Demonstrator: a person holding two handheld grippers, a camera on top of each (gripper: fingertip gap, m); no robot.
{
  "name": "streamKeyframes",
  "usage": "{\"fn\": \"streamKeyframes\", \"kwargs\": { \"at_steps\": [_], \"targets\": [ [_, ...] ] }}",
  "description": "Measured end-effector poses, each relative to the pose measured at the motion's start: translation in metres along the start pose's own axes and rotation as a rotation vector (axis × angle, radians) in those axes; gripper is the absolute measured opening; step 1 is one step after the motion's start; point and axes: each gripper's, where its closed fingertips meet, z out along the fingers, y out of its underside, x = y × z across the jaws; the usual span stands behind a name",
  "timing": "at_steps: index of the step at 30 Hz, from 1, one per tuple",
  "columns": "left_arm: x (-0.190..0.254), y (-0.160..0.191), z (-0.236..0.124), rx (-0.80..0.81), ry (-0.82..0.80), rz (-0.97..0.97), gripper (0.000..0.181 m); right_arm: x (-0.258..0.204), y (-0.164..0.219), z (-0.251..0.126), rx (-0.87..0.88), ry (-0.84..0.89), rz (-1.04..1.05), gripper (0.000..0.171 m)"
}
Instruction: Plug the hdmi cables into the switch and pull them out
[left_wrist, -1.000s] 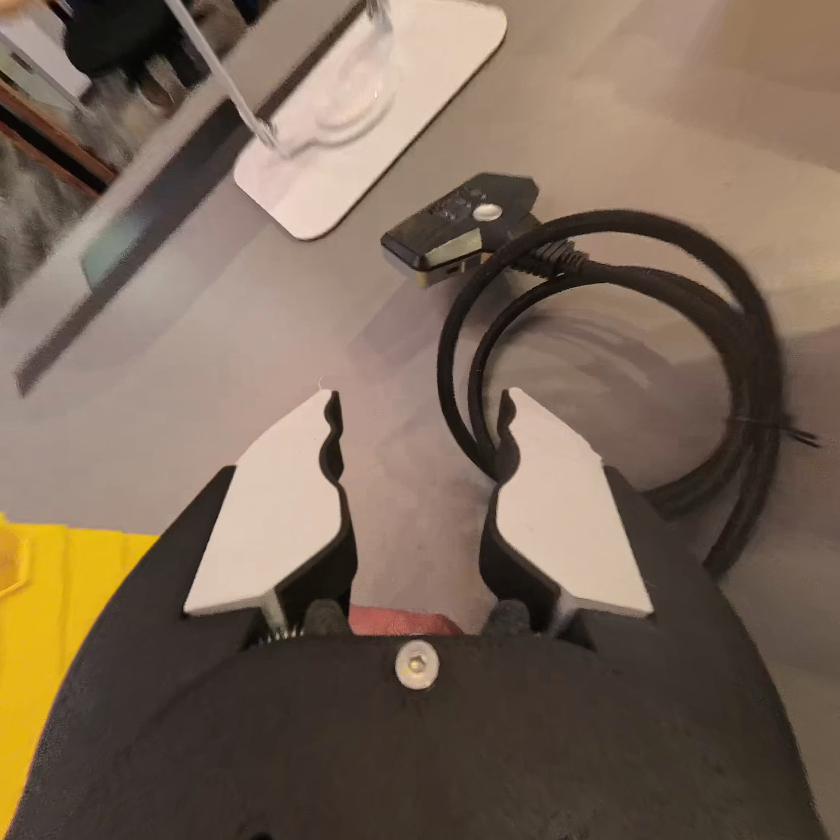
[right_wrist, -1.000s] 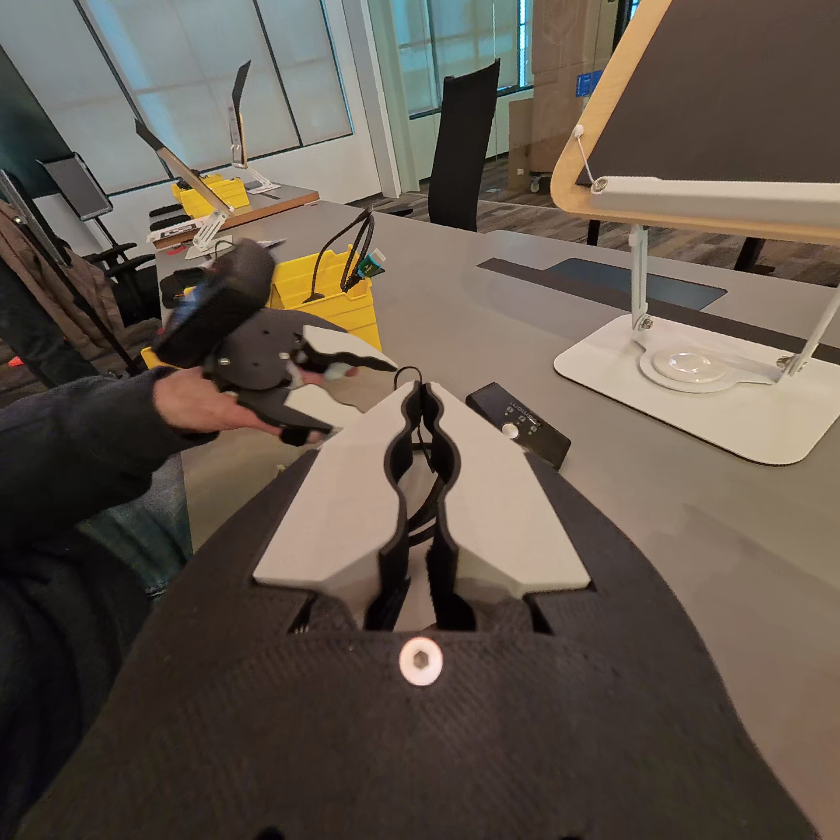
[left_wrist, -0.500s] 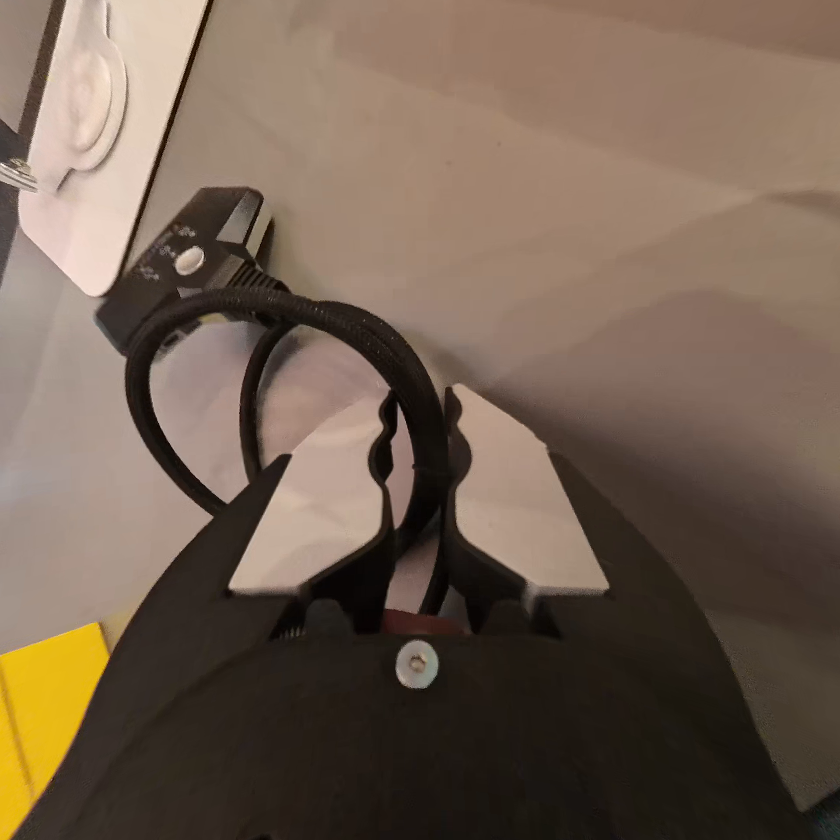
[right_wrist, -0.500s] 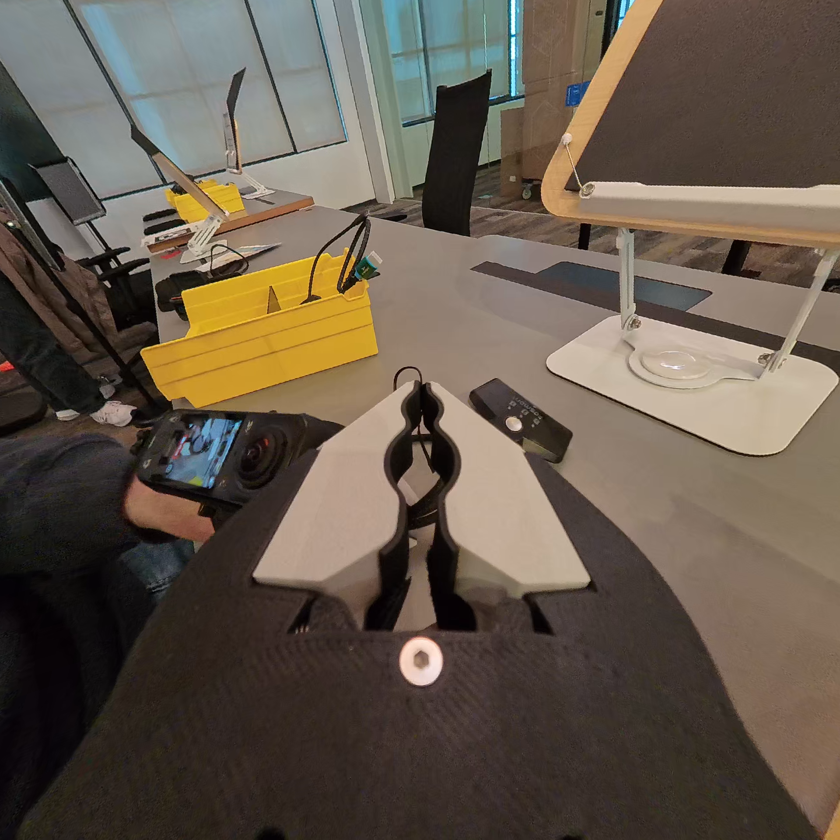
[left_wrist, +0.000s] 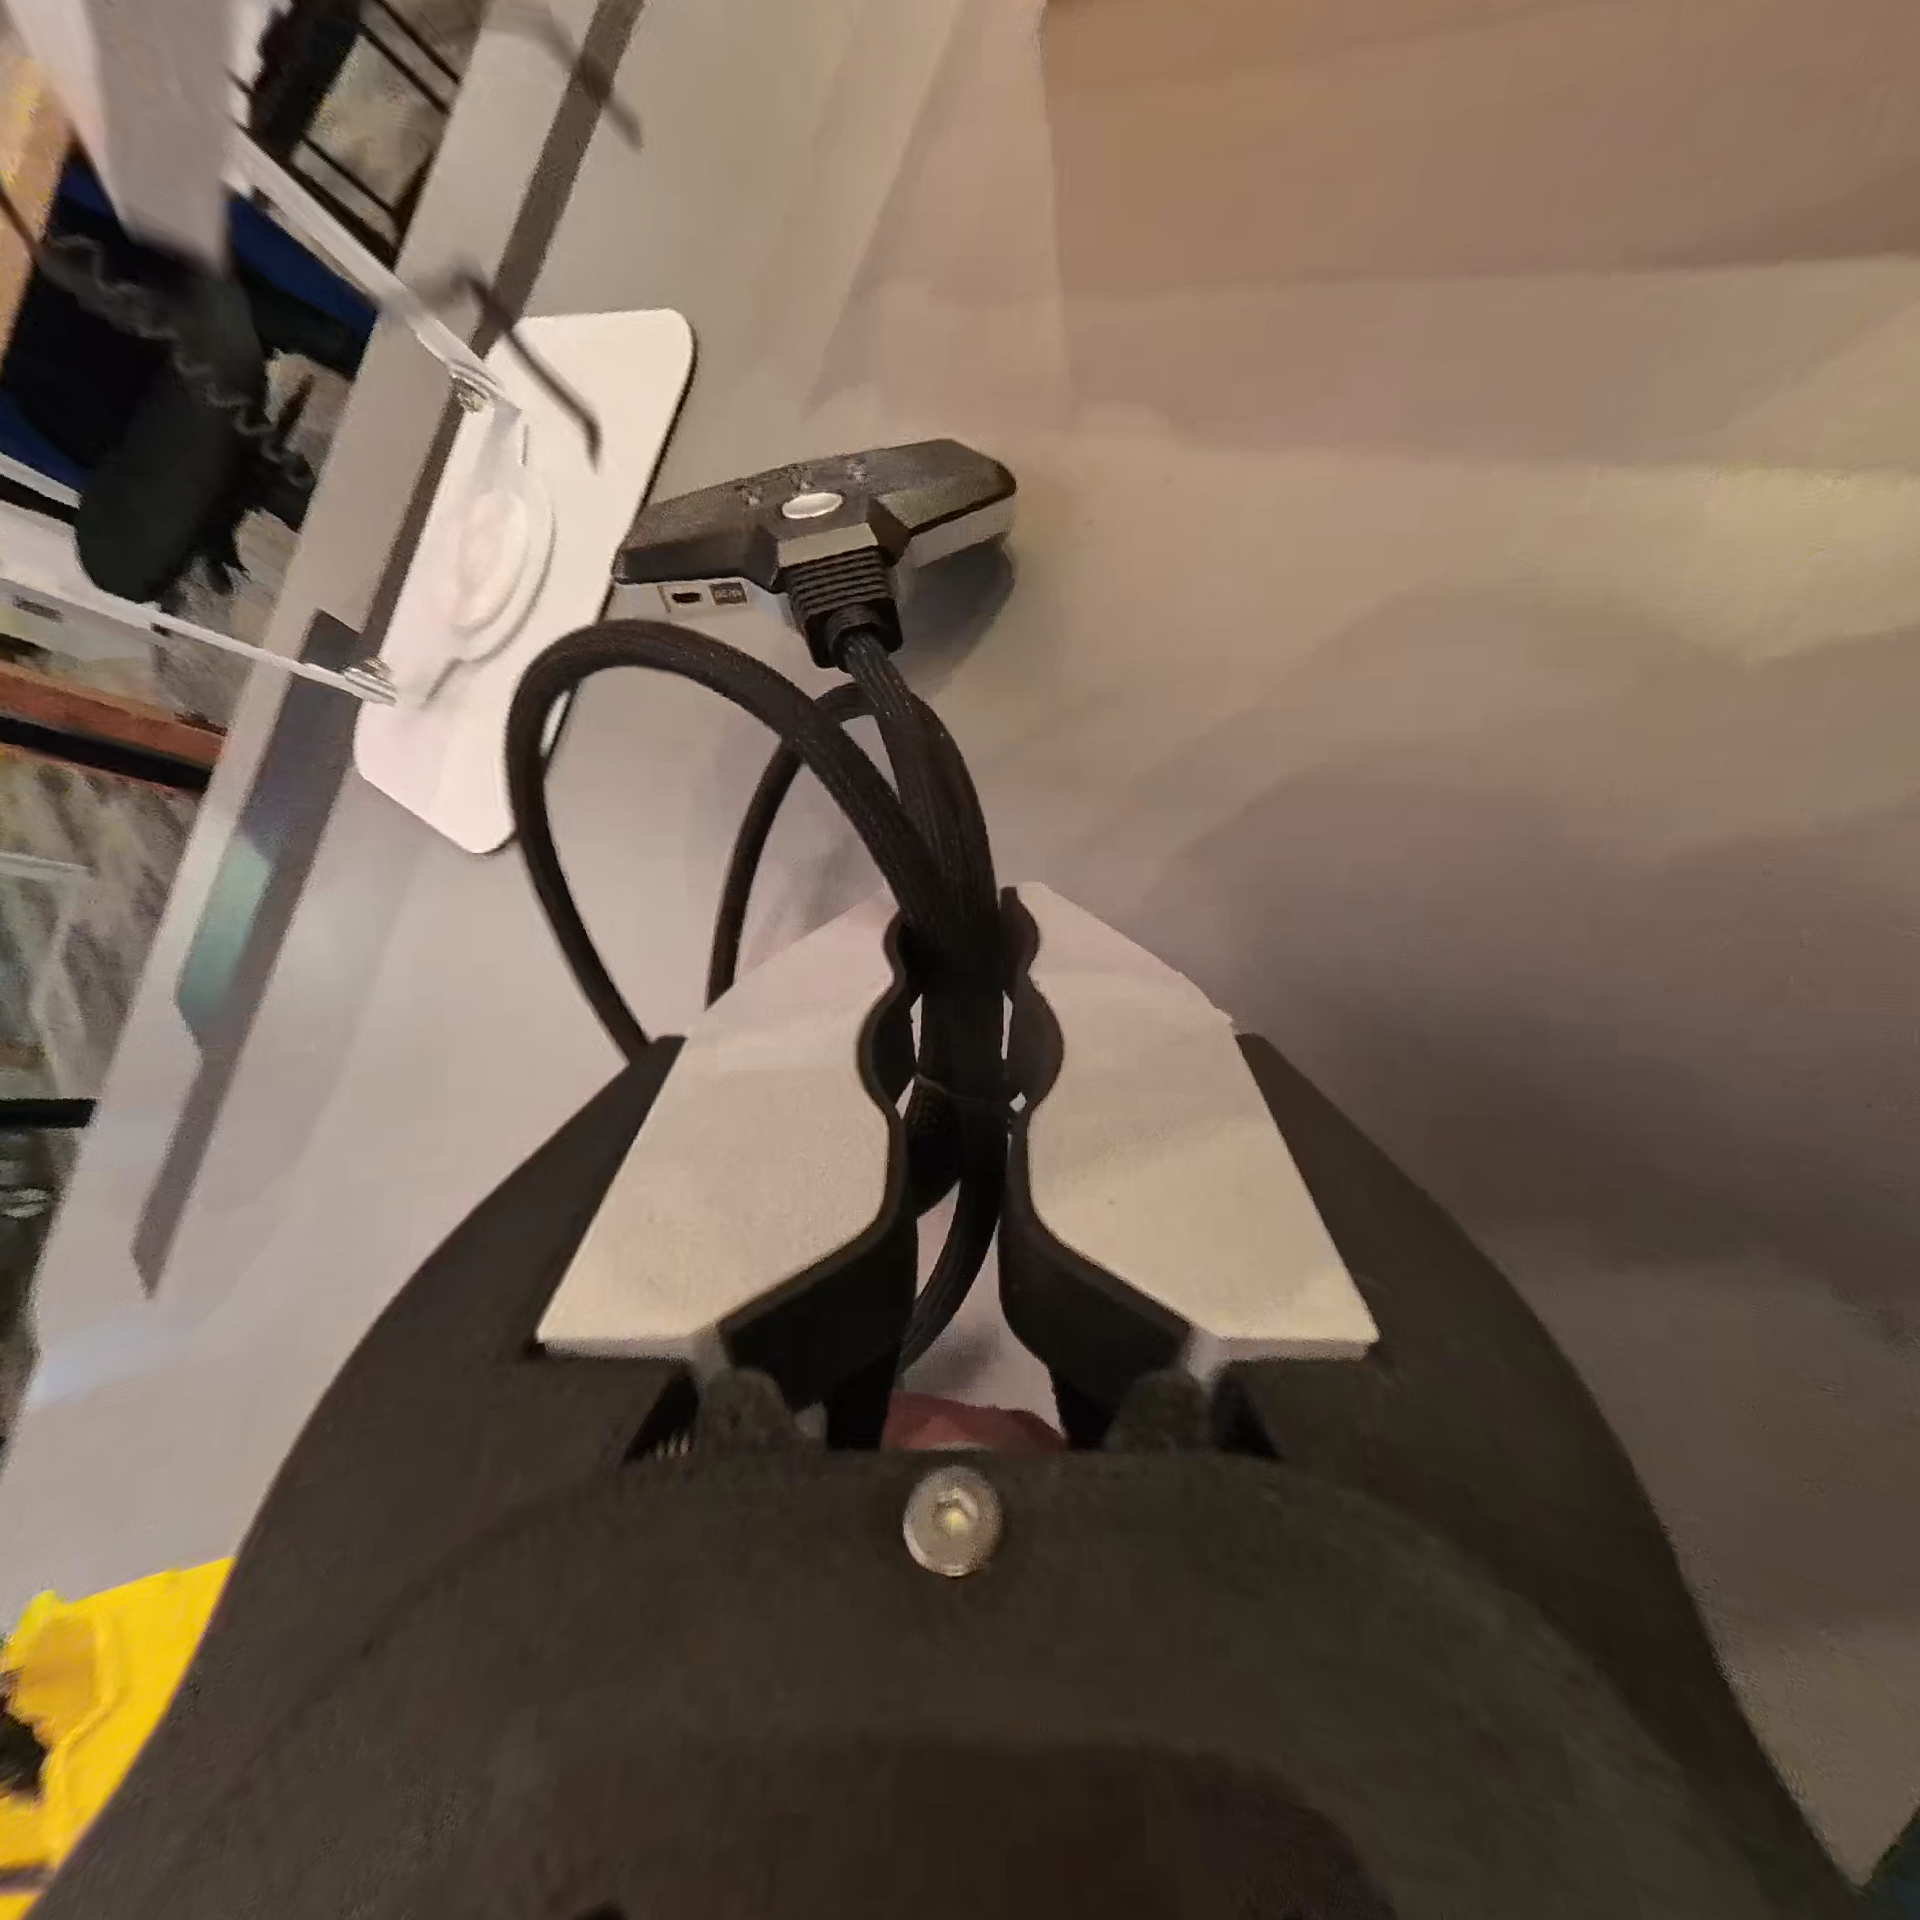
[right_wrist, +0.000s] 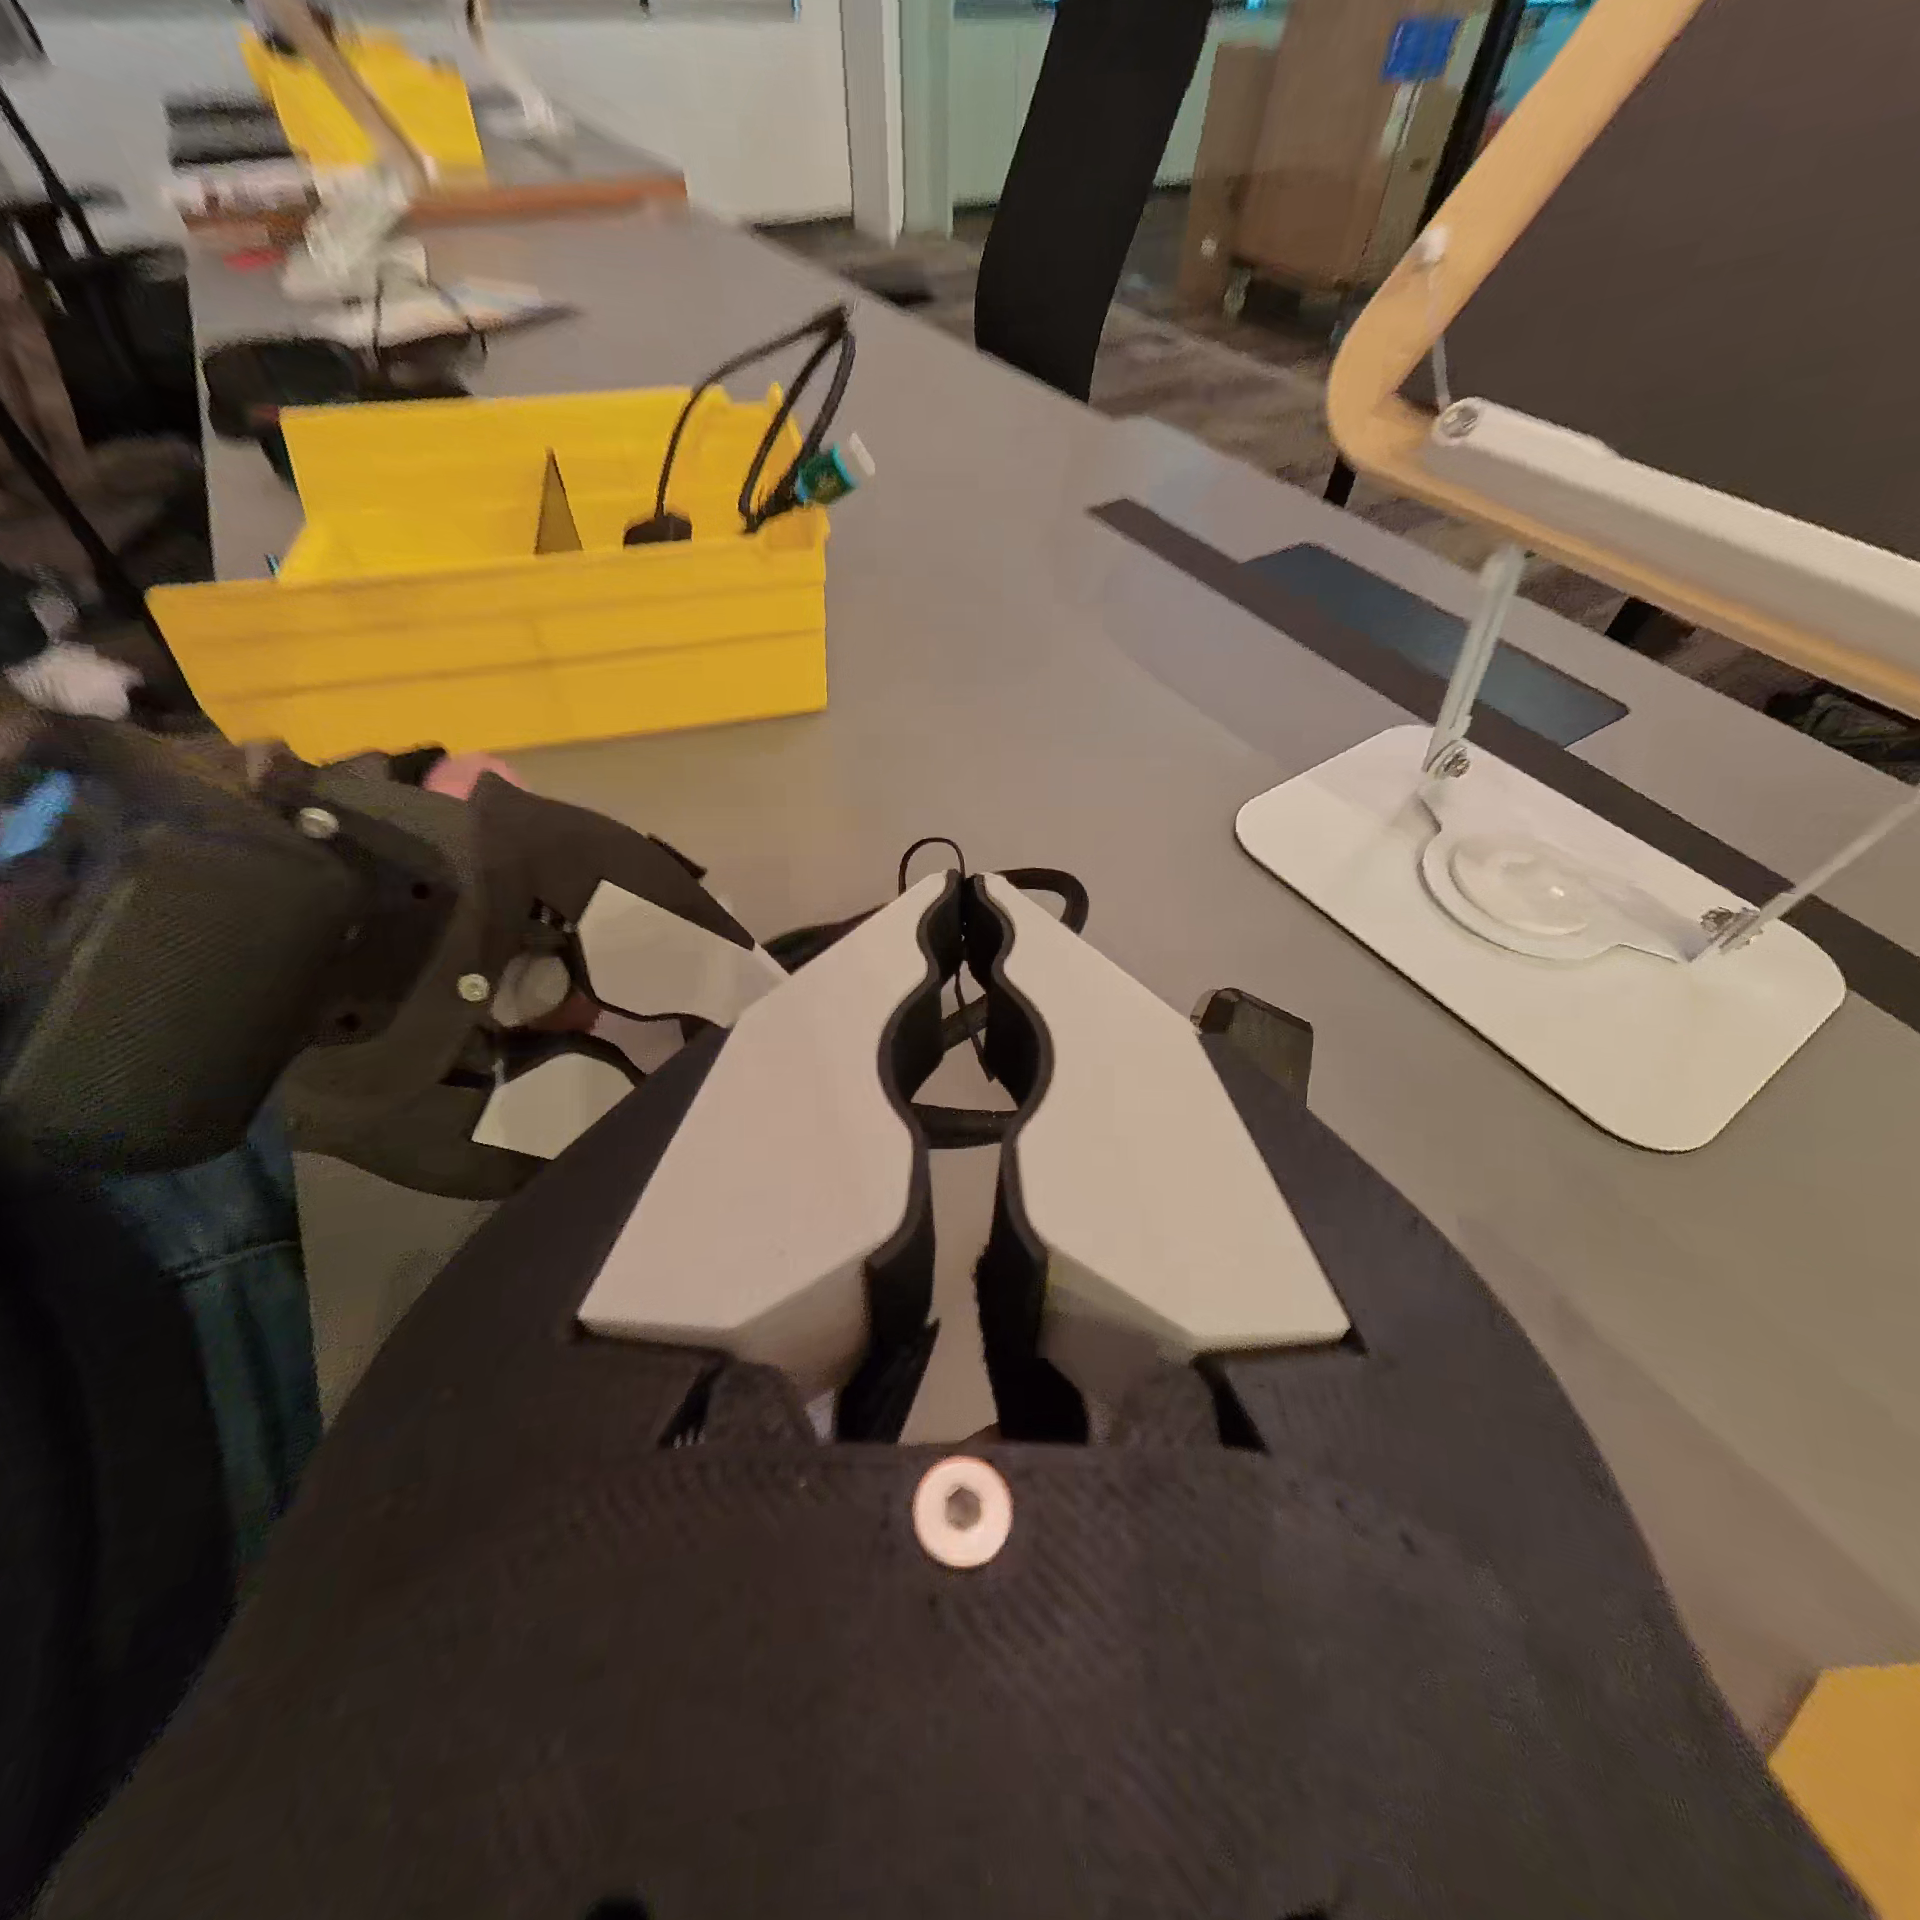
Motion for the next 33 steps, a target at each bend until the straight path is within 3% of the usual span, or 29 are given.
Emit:
{"fn": "streamKeyframes", "kwargs": {
  "at_steps": [9, 21, 27, 33],
  "targets": [
    [-0.012, -0.005, -0.012, -0.001, -0.100, 0.141, 0.010, -0.003, 0.018, 0.040, -0.124, 0.033, -0.126, 0.000],
    [-0.026, -0.001, -0.019, -0.025, -0.150, 0.123, 0.010, -0.010, 0.038, 0.039, -0.259, 0.072, -0.250, 0.000],
    [-0.026, -0.002, -0.021, -0.006, -0.132, 0.110, 0.010, -0.015, 0.031, 0.031, -0.170, 0.034, -0.150, 0.000],
    [-0.037, -0.007, -0.035, 0.098, -0.073, -0.031, 0.009, -0.003, -0.012, -0.004, 0.072, 0.017, 0.011, 0.000]
  ]
}}
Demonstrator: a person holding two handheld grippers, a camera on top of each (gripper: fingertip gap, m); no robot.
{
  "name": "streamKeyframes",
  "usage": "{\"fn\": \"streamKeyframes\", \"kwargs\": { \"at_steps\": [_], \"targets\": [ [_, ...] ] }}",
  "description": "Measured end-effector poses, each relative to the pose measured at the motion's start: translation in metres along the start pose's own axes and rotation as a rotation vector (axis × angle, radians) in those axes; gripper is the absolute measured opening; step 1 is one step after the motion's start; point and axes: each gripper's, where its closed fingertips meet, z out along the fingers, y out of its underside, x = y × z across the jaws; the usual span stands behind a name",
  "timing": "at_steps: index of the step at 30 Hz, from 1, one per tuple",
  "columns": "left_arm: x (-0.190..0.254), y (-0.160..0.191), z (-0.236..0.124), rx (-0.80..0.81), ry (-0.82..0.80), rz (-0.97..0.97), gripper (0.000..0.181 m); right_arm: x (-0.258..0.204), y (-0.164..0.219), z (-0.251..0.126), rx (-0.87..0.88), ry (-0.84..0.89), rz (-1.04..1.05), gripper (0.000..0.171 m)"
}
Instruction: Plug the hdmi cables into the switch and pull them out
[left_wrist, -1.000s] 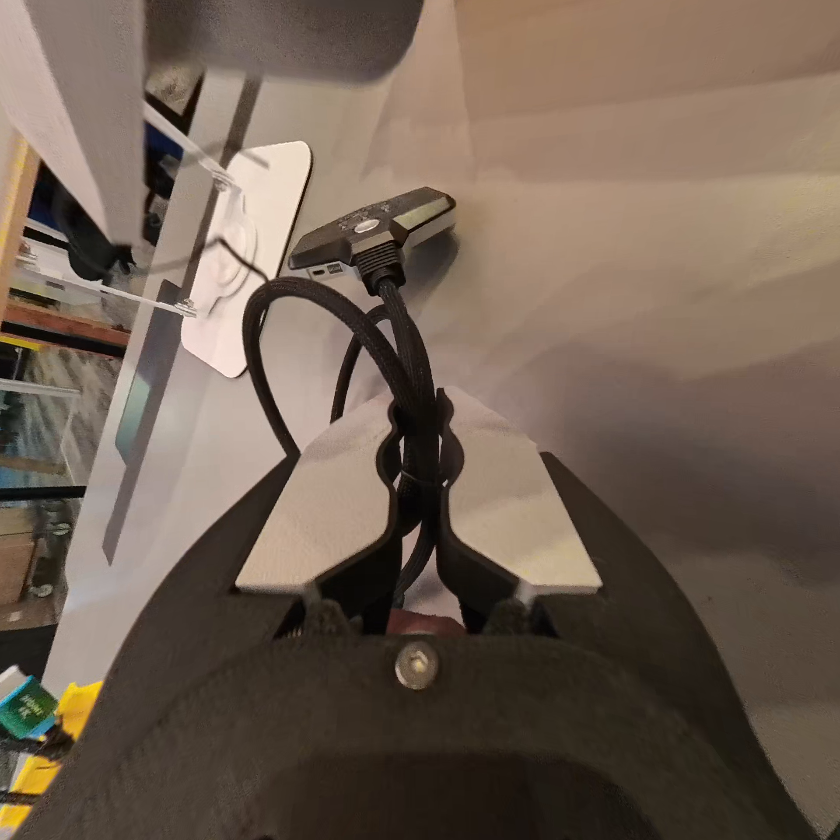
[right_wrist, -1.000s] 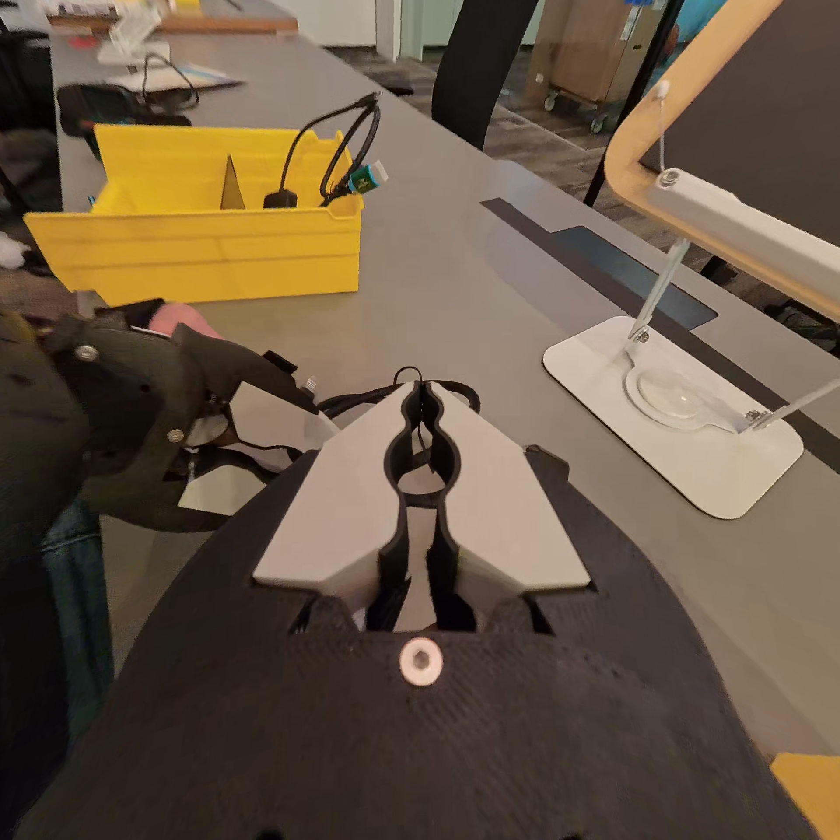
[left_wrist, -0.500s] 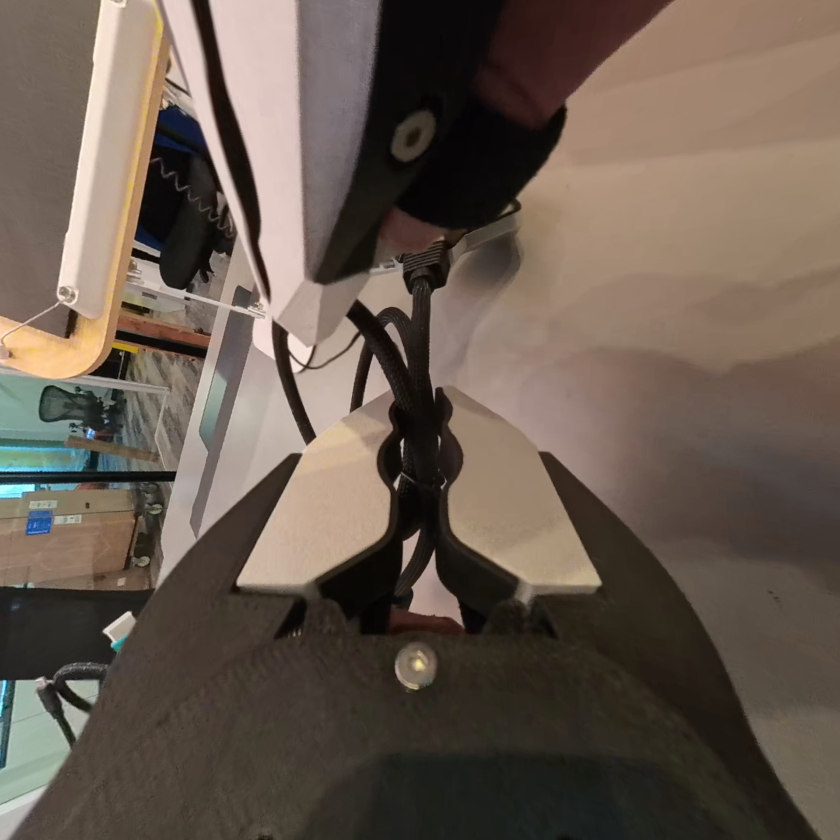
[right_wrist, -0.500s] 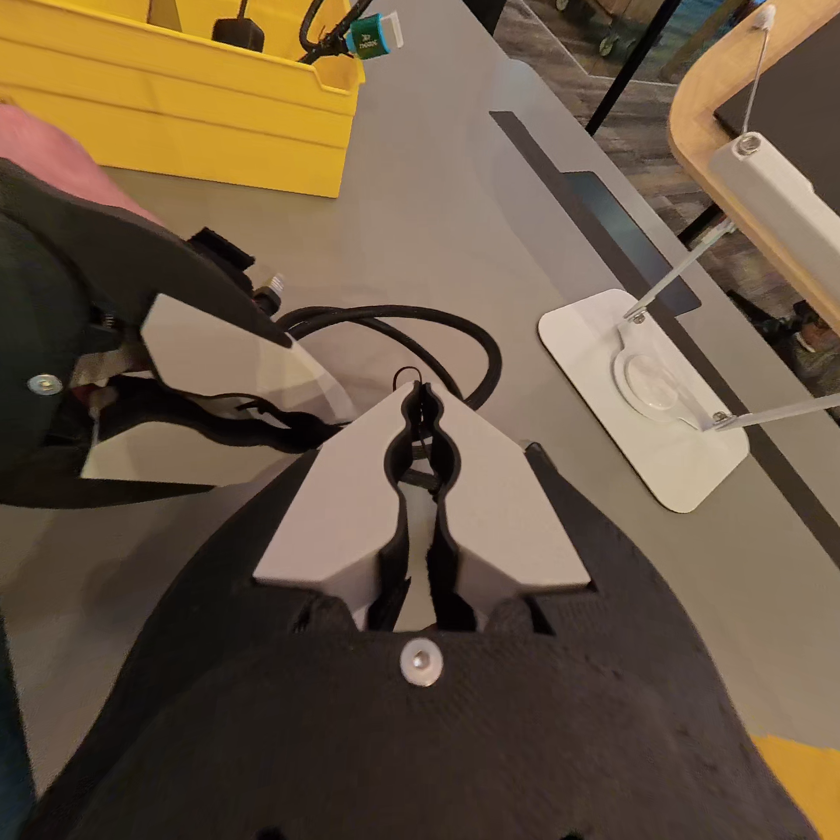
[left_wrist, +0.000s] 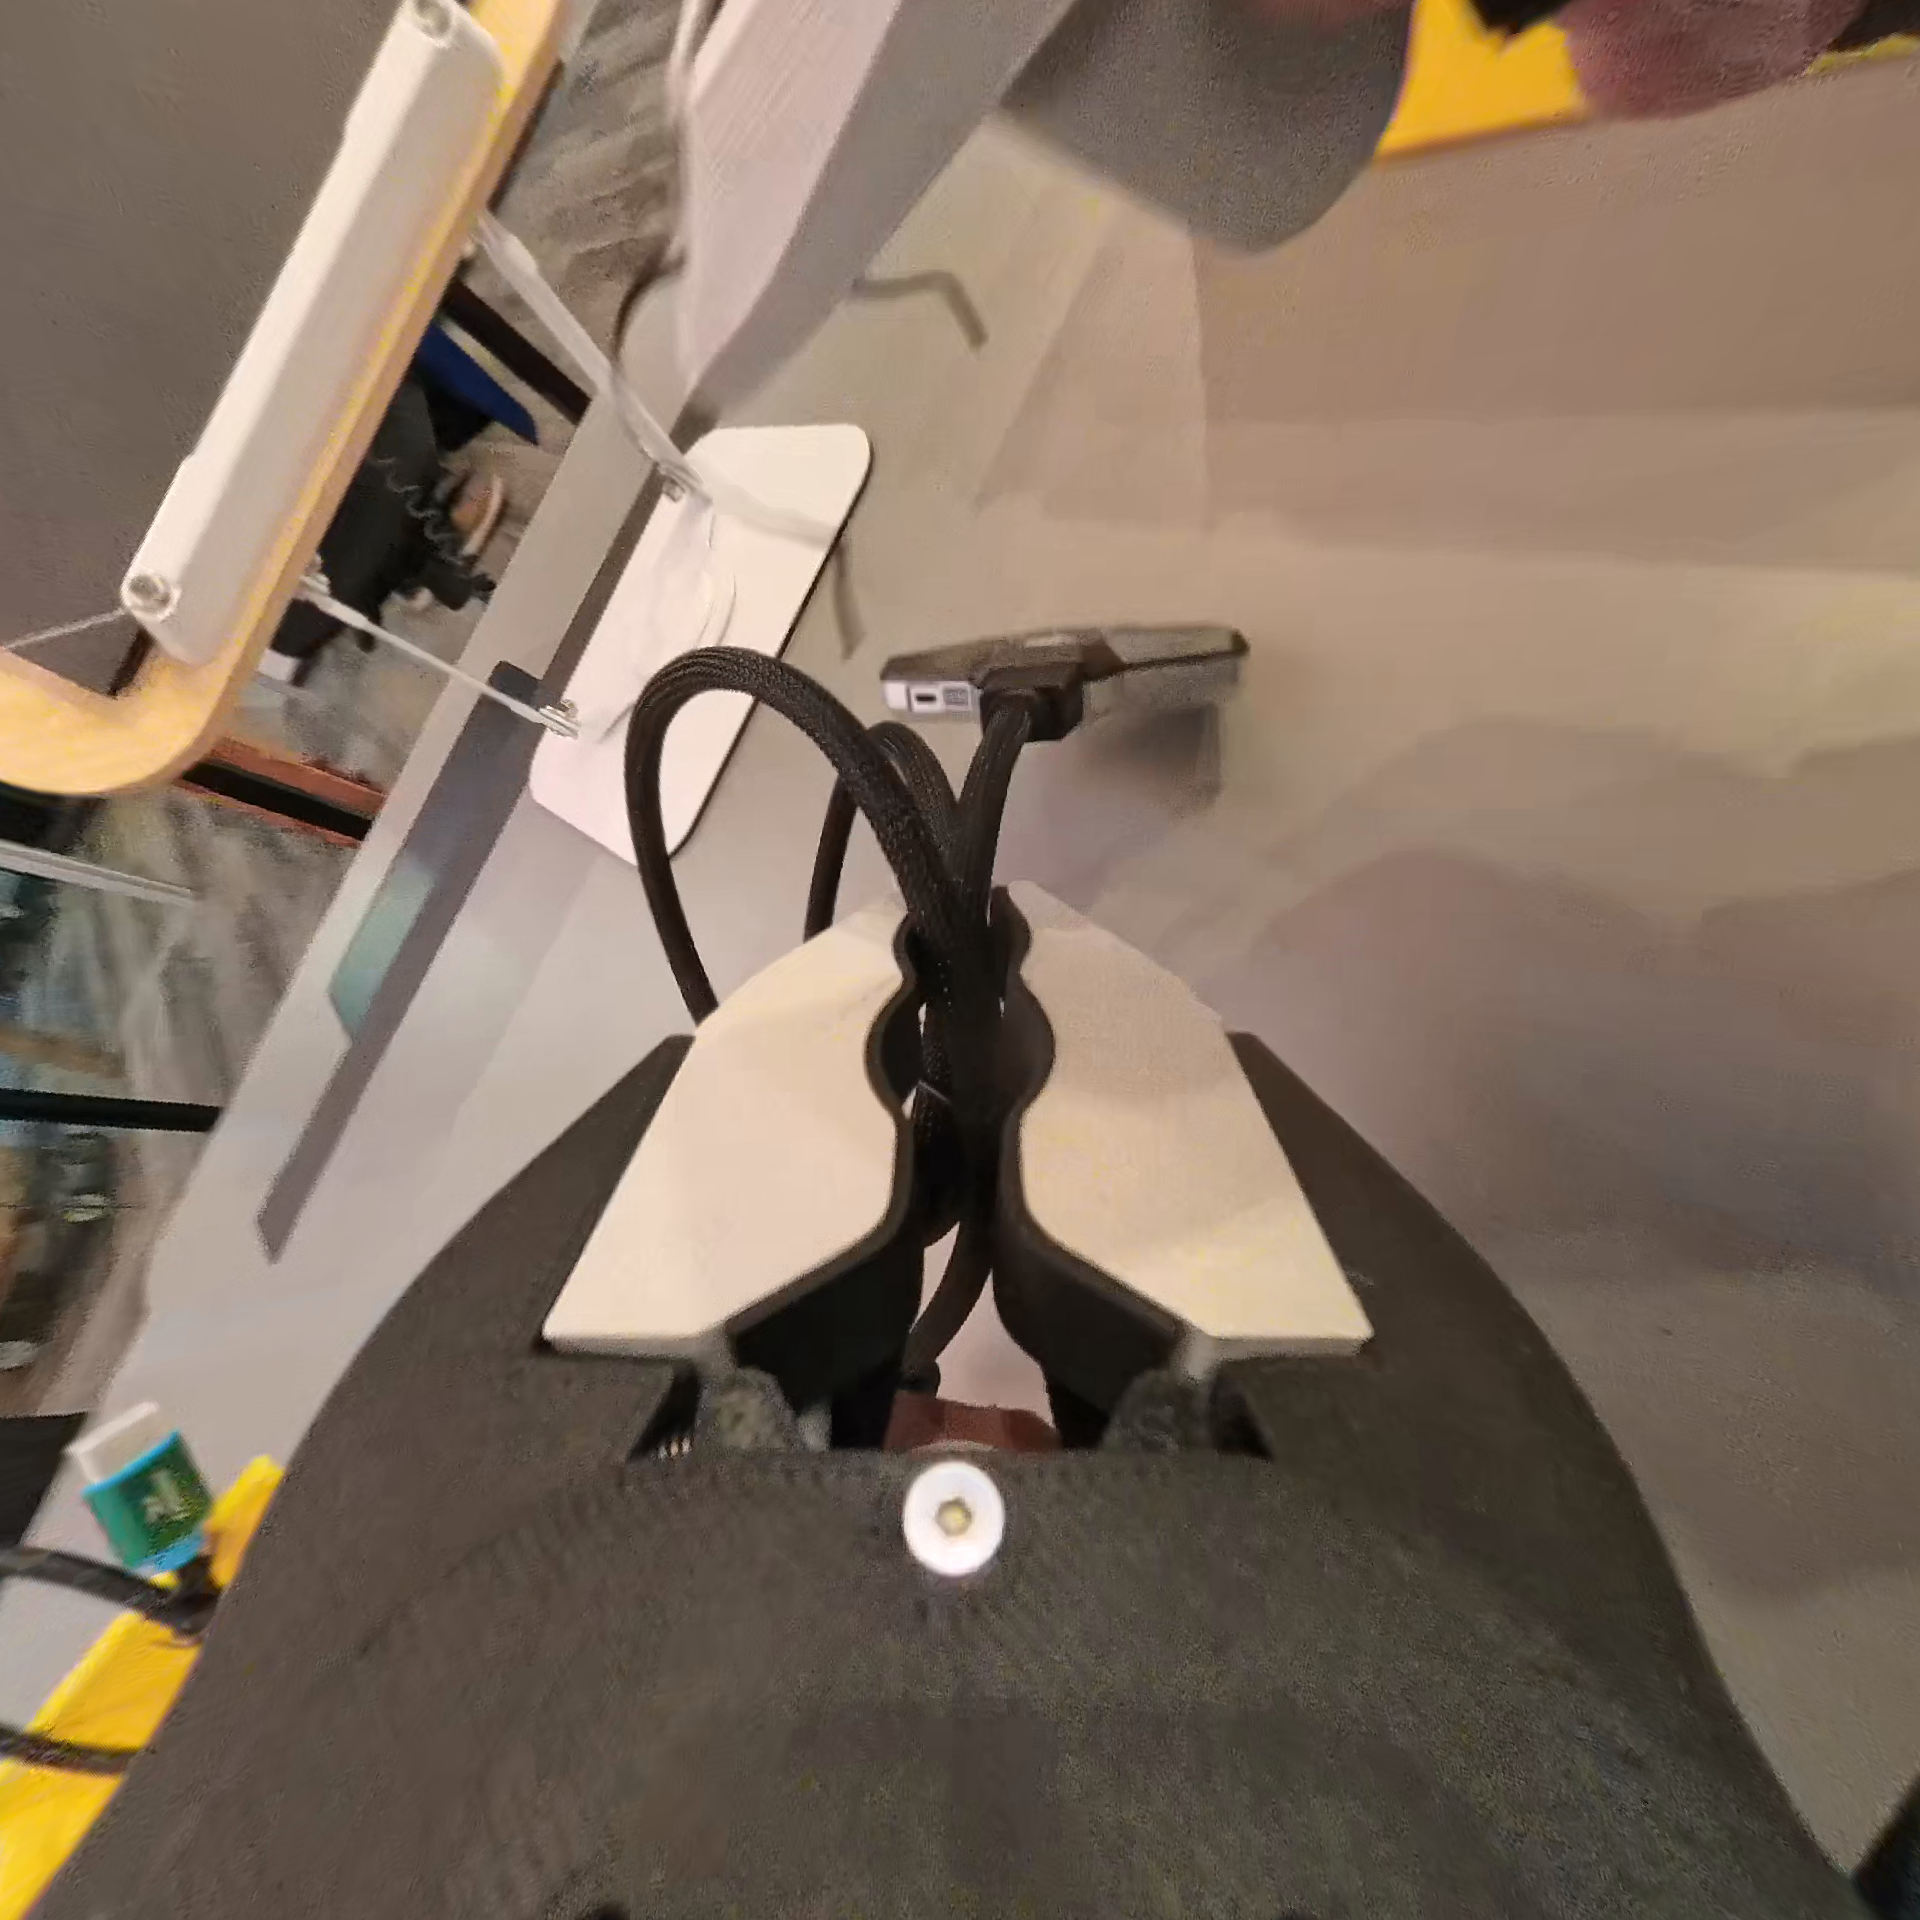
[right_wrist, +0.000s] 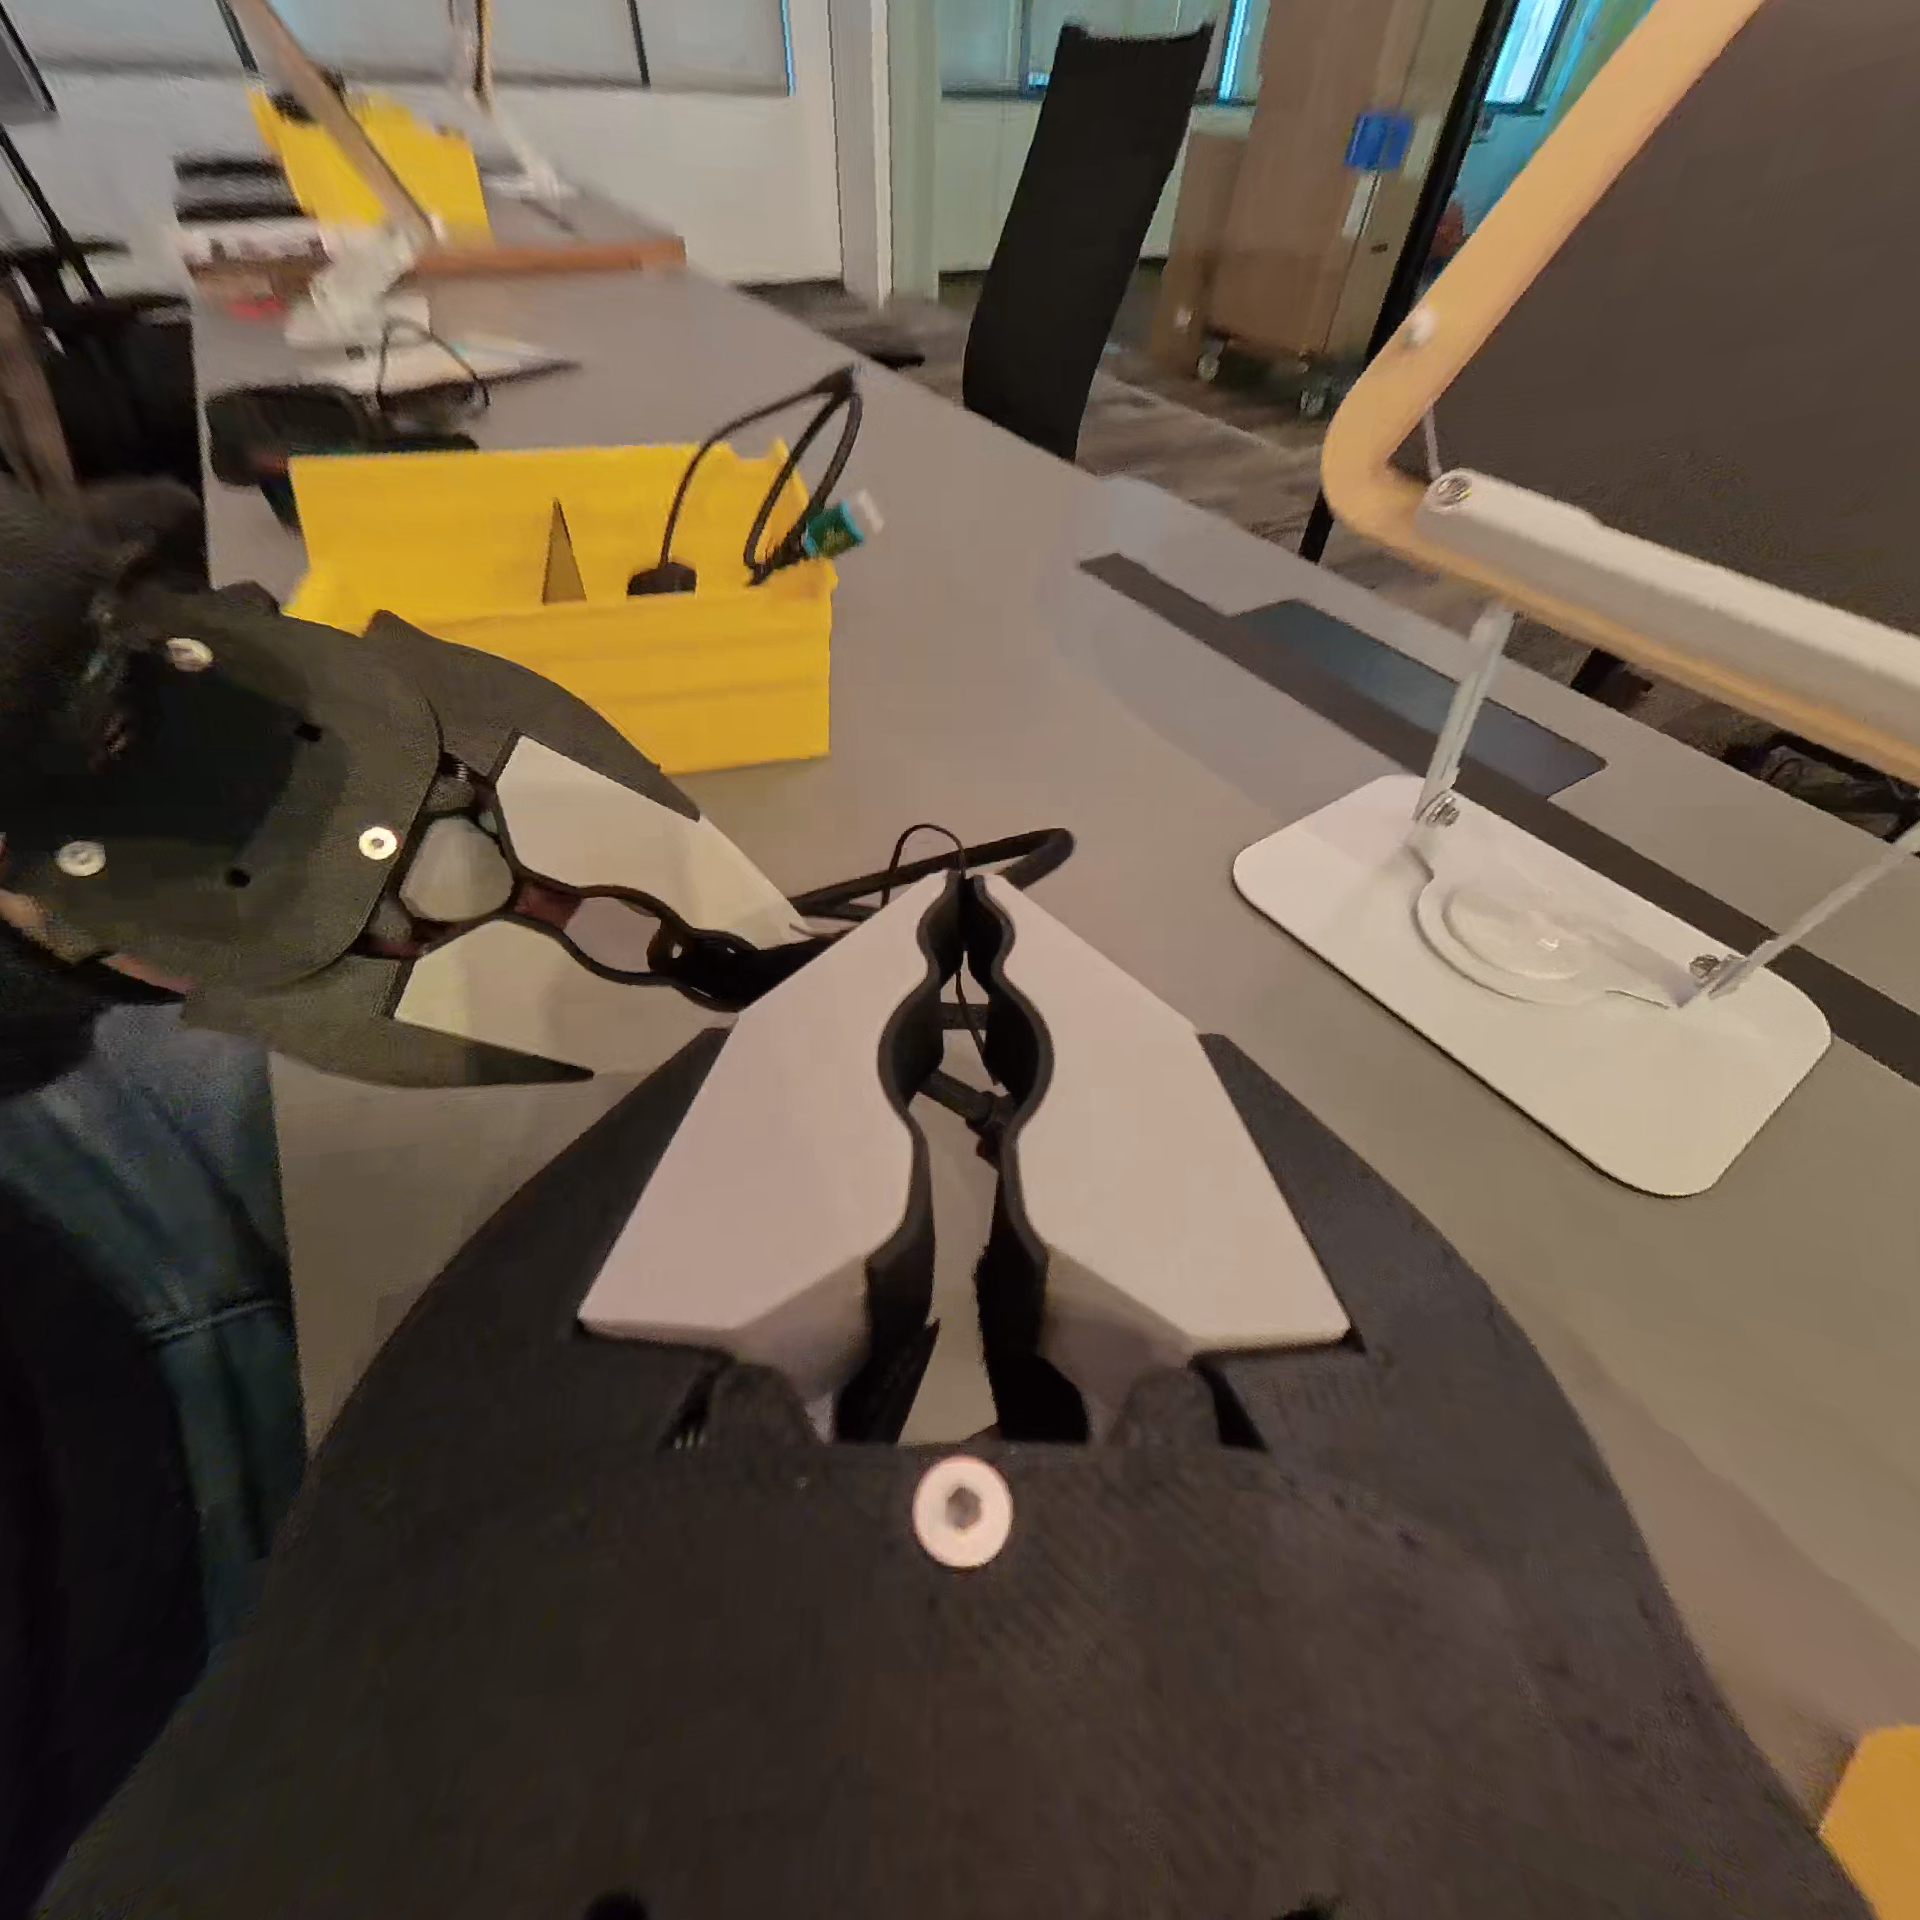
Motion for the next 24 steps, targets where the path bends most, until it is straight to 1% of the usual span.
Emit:
{"fn": "streamKeyframes", "kwargs": {
  "at_steps": [2, 5, 8, 10, 12, 14, 16, 18, 19, 21, 24],
  "targets": [
    [-0.007, -0.004, -0.006, 0.035, 0.040, -0.082, 0.008, 0.008, -0.002, -0.012, 0.010, -0.007, 0.044, 0.000],
    [-0.019, -0.014, -0.016, 0.115, 0.126, -0.250, 0.008, 0.017, 0.009, -0.025, 0.011, -0.009, 0.098, 0.000],
    [-0.025, -0.028, -0.025, 0.198, 0.236, -0.400, 0.008, 0.021, 0.019, -0.033, 0.023, 0.003, 0.141, 0.000],
    [-0.023, -0.042, -0.030, 0.285, 0.337, -0.505, 0.008, 0.022, 0.021, -0.038, 0.032, 0.010, 0.154, 0.000],
    [-0.023, -0.055, -0.035, 0.382, 0.448, -0.680, 0.008, 0.023, 0.020, -0.042, 0.046, 0.016, 0.167, 0.000],
    [-0.024, -0.057, -0.034, 0.476, 0.584, -0.898, 0.008, 0.024, 0.018, -0.046, 0.059, 0.017, 0.176, 0.000],
    [-0.025, -0.043, -0.023, 0.529, 0.659, -1.094, 0.007, 0.026, 0.018, -0.049, 0.059, 0.026, 0.176, 0.000],
    [-0.020, -0.020, -0.009, 0.515, 0.706, -1.244, 0.007, 0.027, 0.023, -0.047, 0.030, 0.032, 0.168, 0.000],
    [-0.017, -0.012, -0.005, 0.505, 0.718, -1.293, 0.007, 0.026, 0.027, -0.044, 0.016, 0.028, 0.168, 0.000],
    [-0.015, 0.008, 0.004, 0.460, 0.670, -1.329, 0.008, 0.024, 0.036, -0.036, -0.014, 0.011, 0.172, 0.000],
    [-0.023, 0.034, 0.007, 0.409, 0.635, -1.397, 0.009, 0.018, 0.046, -0.019, -0.054, -0.007, 0.153, 0.000]
  ]
}}
